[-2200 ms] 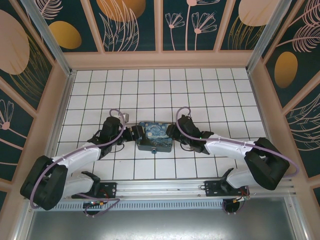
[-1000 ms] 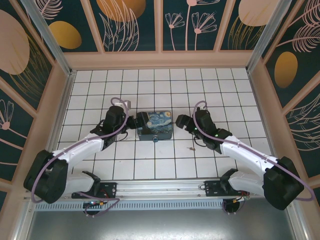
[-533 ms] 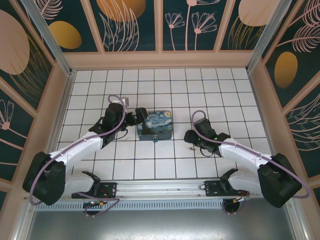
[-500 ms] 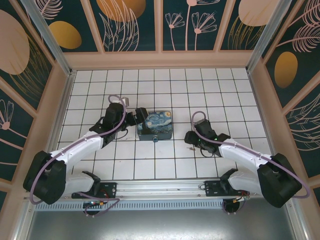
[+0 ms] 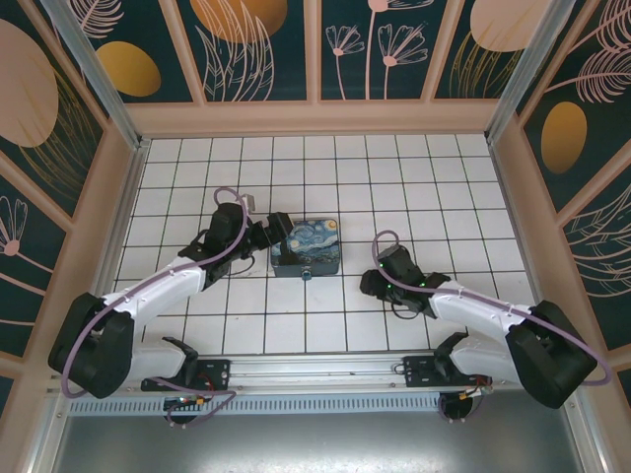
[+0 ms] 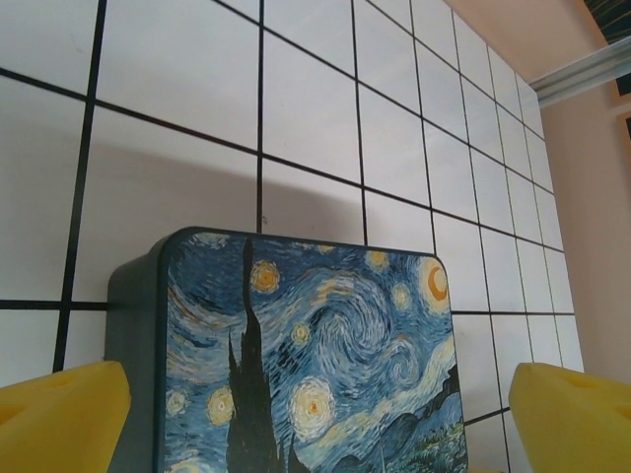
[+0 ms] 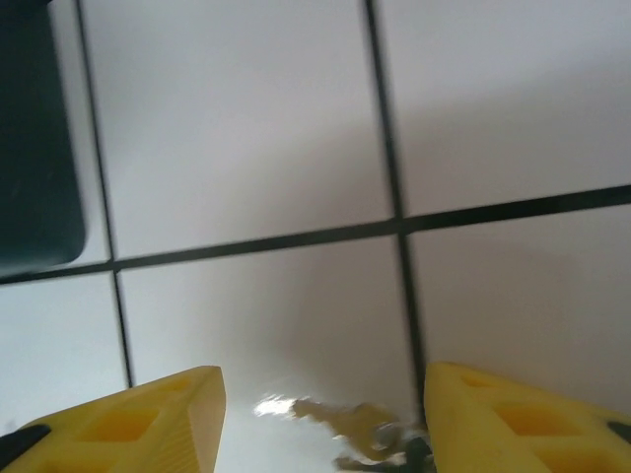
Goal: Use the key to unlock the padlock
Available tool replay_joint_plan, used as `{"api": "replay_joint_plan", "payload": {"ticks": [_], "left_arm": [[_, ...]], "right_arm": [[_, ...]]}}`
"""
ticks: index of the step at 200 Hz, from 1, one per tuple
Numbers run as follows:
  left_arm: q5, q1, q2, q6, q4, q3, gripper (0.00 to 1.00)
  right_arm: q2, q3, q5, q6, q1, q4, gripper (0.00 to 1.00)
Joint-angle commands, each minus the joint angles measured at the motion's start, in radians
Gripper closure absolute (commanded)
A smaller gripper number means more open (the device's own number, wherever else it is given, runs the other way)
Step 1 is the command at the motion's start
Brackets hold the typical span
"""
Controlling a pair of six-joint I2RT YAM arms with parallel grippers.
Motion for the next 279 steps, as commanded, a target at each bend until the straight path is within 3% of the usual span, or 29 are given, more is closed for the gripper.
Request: {"api": "replay_joint_plan", "payload": {"ticks": [1,39,83,160,217,279], "left_arm": [[0.03,-0.003,0.017,-0.02,0.041,0.025,0.02],[0.041,-0.003,0.031,-0.027,0.062,0.024,0.01],[0.061,-0.003,0.042,-0.035,0.086,0.02,0.02],[0.092,-0.003,0.042,-0.042,0.101,0.032,0.01],[0.098,-0.003,0.044,-0.033,0.1,0.036,0.02],[0.105,-0.003,0.051,-0.027,0.105,0.041,0.02]], "right_arm": [[0.018,0.007,-0.02,0.053,0.053,0.019,0.46],[0.038,0.048,-0.021,0.103,0.142,-0.006,0.49],[0.048,0.135,0.161,0.111,0.178,-0.165,0.48],[0.21,0.207,0.257,0.103,0.258,-0.282,0.49],[0.271,0.209,0.274,0.135,0.308,-0.301,0.56],[0.224,0.192,0.287,0.178,0.336,-0.337,0.58]]}}
